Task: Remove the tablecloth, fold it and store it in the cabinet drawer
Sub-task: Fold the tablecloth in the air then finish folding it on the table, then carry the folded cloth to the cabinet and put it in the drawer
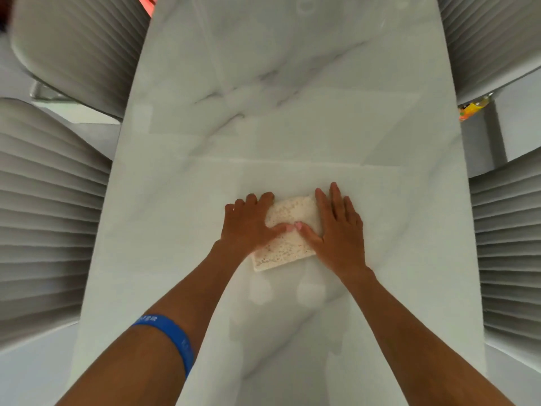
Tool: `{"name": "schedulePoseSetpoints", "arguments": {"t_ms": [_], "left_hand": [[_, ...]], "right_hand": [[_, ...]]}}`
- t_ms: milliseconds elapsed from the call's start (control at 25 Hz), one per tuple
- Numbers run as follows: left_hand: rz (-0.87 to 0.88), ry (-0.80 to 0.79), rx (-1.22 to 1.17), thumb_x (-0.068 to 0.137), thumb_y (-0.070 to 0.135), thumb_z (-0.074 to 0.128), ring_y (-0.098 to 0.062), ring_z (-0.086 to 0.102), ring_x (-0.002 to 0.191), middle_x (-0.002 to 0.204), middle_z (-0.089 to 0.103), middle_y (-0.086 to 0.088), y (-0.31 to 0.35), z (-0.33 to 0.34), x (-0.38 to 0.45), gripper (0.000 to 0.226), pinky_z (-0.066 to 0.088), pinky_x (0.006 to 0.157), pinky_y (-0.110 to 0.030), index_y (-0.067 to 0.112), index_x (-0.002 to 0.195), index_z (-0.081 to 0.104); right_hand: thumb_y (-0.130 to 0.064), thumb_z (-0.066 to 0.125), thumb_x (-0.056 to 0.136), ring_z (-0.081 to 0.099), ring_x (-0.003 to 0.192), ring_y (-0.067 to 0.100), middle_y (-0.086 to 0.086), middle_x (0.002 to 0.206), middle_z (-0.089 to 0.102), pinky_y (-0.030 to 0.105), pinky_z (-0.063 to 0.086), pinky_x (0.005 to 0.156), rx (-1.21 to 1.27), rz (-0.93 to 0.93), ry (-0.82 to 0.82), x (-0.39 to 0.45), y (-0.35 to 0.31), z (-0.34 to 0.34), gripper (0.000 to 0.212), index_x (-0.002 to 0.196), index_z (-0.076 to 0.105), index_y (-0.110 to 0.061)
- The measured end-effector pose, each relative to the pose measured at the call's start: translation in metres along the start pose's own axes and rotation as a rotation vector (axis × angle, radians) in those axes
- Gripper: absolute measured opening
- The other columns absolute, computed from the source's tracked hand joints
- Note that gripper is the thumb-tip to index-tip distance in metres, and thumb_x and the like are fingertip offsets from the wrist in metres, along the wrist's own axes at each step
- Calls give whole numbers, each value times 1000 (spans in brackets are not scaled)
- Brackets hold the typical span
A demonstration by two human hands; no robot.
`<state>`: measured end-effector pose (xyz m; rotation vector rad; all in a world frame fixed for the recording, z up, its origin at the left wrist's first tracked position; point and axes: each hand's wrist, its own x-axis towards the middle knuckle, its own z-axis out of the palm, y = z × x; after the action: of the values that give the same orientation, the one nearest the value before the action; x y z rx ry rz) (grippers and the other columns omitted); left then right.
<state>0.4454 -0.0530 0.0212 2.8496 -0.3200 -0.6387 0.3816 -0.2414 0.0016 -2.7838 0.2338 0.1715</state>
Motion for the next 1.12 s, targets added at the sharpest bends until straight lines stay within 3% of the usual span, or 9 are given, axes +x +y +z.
{"name": "schedulePoseSetpoints", "arguments": {"t_ms": [200,320,440,600,680,760,880,1000,1120], "left_hand": [[-186,-224,-246,54,80,69,-20,48,96,100,44,1,5,10,-70,70,43,69,-33,22,90,54],[-255,-320,-390,48,77,75,-15,56,80,84,56,6,0,2,-110,65,38,62,-30,24,78,52],[-350,-374,-765,47,57,89,-25,65,86,91,69,0,-26,-21,-167,59,48,73,-35,22,83,58],[-445,127,-1394,75,5,76,-30,63,108,119,63,-5,-54,-43,-265,54,57,79,-38,41,112,60],[-392,361,-1232,81,-1,61,-15,54,114,135,47,3,-49,-42,-309,68,53,83,-19,46,128,50],[-425,527,-1114,77,-2,59,-3,45,115,137,40,13,-52,-38,-343,73,46,77,-9,47,131,49],[-534,622,-1275,75,-1,66,-10,54,100,122,54,13,-83,-36,-408,74,50,73,-16,54,123,56],[-702,738,-1387,75,0,69,-5,57,75,102,60,14,-114,-25,-486,69,50,60,-12,58,111,62],[-775,941,-1195,81,15,63,-8,52,64,87,59,6,-148,-9,-584,54,49,59,-19,59,111,60]], "right_hand": [[-68,74,61,46,127,34,8,144,45,46,43,101,248,348,-215,-42,-2,-29,110,148,27,-20],[-59,85,56,70,101,23,2,109,73,40,58,85,639,482,-467,-59,3,-46,74,110,69,-11],[-55,82,65,74,72,17,6,84,77,31,59,62,868,451,-522,-91,-16,-56,59,94,73,-4],[-30,72,84,68,67,15,4,85,71,26,53,58,1039,455,-386,-120,-75,-71,38,116,62,-14],[-21,64,89,62,73,14,1,88,64,31,50,66,1017,265,-306,-138,-111,-81,51,134,45,-33],[-17,59,95,62,98,9,-5,112,63,27,49,85,1026,-92,-313,-160,-146,-90,47,136,45,-36],[-9,58,97,55,123,5,-4,133,60,22,42,101,978,-447,-462,-197,-196,-97,32,126,64,-23],[-9,67,90,63,115,16,-1,124,68,26,51,94,1070,-419,-688,-249,-253,-92,26,109,74,-25],[-13,77,77,62,120,24,4,125,69,43,50,102,1073,-351,-956,-328,-314,-75,35,109,75,-27]]}}
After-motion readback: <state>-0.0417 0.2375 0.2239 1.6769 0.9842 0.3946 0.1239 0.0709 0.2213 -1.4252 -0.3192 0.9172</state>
